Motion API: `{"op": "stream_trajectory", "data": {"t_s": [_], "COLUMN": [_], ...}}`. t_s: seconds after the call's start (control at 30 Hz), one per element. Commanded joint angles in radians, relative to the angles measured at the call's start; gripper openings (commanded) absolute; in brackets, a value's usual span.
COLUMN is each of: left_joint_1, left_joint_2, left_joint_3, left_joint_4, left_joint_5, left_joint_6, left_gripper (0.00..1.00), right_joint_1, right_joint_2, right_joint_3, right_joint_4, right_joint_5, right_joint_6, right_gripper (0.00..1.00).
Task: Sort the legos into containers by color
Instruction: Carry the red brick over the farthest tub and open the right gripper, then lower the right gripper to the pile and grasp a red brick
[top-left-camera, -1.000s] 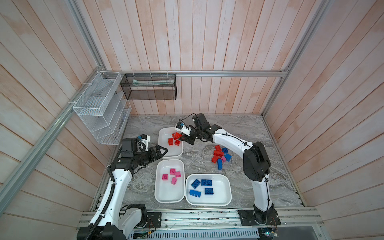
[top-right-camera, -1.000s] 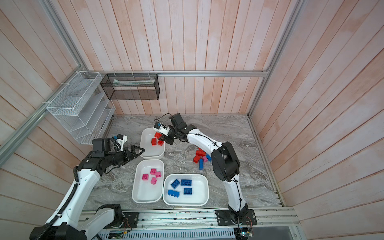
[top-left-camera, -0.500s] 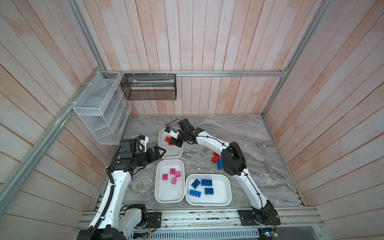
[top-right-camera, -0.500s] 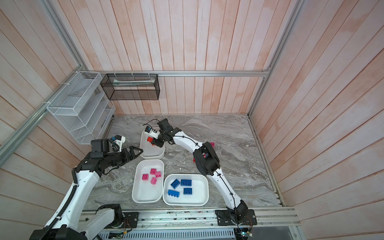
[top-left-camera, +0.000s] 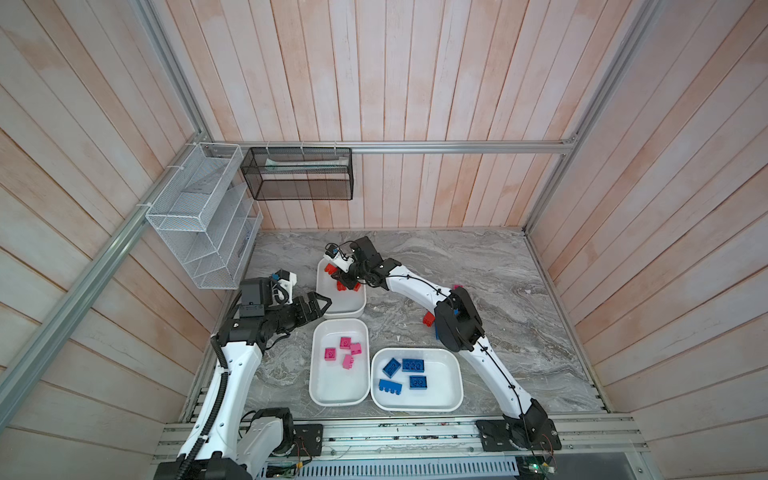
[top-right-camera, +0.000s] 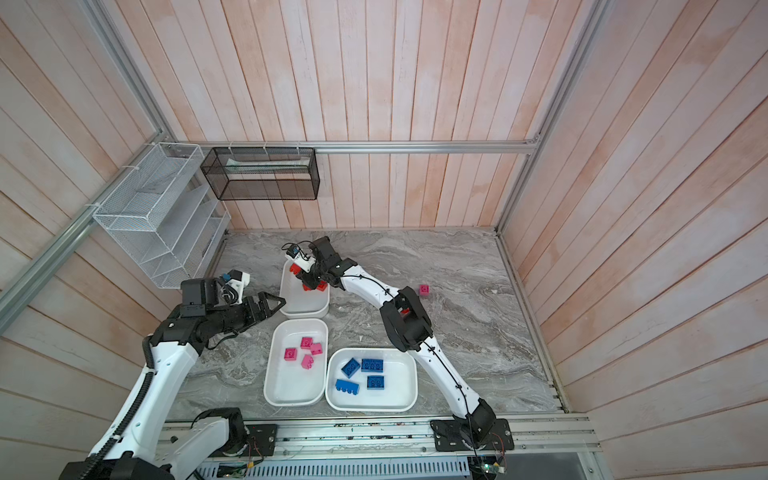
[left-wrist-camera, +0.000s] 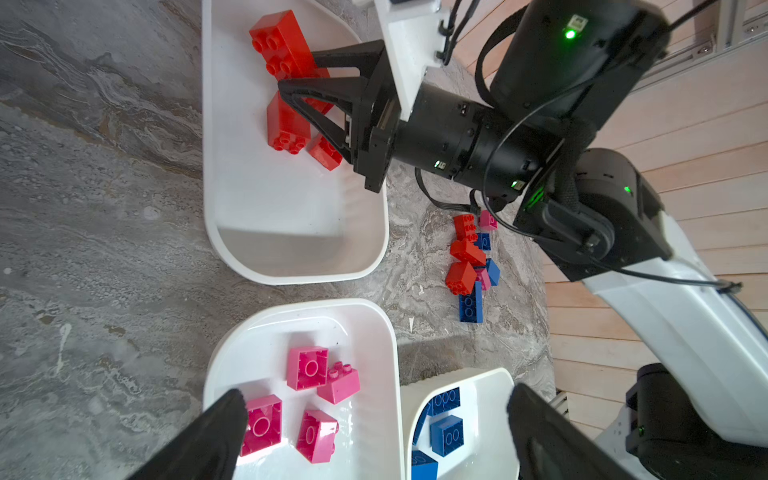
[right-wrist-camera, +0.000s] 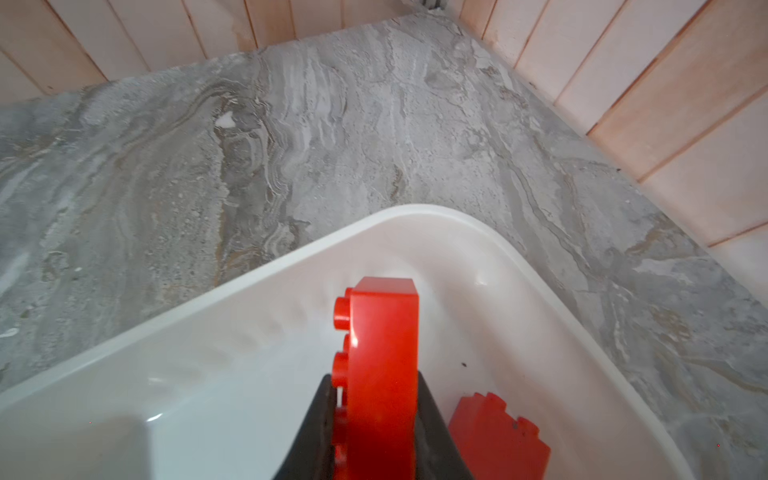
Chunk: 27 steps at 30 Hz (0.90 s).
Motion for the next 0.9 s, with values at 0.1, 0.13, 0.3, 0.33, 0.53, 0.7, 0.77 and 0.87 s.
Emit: {"op": "stream_trajectory", "data": {"t_s": [0.1,0.13,0.3,0.33,0.53,0.7,0.77,0.87], "left_joint_1": [0.007,0.007,0.007,0.006,0.006,0.007,0.007,0.007], "left_joint_2": [-0.016,-0.016,-0.015,-0.015,-0.017,-0.016,-0.015,-0.014], "left_joint_3": [0.007,0.005,-0.004,-0.006,-0.021,-0.024,-0.030,-0.040], "left_joint_4": [0.000,0.002,0.020,0.022,0.042,0.048,0.059,0.074], "left_joint_5": [0.003,0.005,0.020,0.024,0.073,0.100,0.115,0.122], "left_joint_6": [0.013,0.012,0.007,0.006,-0.007,-0.006,-0.012,-0.017], "left_gripper": [1.00,1.00,1.00,1.00,1.00,1.00,1.00,1.00], "right_joint_1": [0.004,0.002,-0.021,-0.026,-0.088,-0.201,-0.243,-0.299], "right_joint_2": [-0.006,-0.027,-0.223,-0.263,-0.567,-0.831,-0.914,-1.010], "right_joint_3": [0.059,0.051,-0.135,-0.172,-0.520,-0.824,-0.919,-1.038], "right_joint_4": [-0.051,-0.063,-0.042,-0.044,-0.068,-0.094,-0.121,-0.165], "right_joint_5": [0.092,0.095,0.082,0.079,0.107,0.123,0.170,0.238], "right_joint_6": [-0.070,-0.079,-0.085,-0.091,-0.127,-0.036,0.022,0.132], "right_gripper": [0.39,0.44,0.54,0.54,0.58,0.63,0.65,0.66]}}
